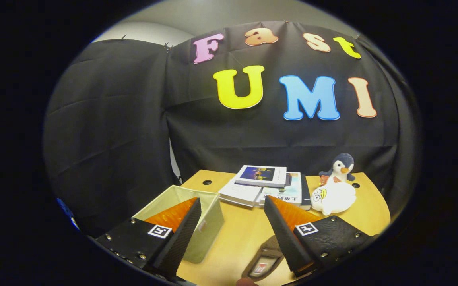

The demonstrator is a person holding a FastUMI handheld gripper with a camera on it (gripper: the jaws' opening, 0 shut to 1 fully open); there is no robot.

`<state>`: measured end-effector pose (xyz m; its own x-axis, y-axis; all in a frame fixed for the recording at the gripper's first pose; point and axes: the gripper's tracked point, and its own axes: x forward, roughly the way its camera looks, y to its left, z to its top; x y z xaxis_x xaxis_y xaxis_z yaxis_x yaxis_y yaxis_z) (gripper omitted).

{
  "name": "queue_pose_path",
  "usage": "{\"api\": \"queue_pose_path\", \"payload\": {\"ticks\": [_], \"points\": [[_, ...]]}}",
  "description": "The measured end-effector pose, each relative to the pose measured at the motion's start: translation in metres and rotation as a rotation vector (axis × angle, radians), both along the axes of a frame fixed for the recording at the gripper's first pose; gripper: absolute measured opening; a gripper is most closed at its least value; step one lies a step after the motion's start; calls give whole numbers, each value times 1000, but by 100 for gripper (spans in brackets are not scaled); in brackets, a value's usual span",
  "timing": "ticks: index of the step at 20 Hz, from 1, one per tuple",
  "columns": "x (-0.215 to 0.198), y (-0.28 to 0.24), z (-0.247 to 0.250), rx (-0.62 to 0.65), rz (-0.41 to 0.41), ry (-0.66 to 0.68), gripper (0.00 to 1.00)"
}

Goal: Open the storage box then place both shoes into the box .Put the left shoe in first, then the right shoe, with the right side of both shoes facing outward in a uniform manner.

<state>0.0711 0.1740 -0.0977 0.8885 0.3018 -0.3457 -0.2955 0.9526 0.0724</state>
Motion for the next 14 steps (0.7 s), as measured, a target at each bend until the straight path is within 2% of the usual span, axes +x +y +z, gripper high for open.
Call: {"api": "queue_pose_path", "payload": {"ticks": [4,9,14], "points": [[8,-45,-31,-57,-77,-1,98],[10,-82,-82,-51,-151,69,98],[2,-105,-133,-73,-174,158,98]]}}
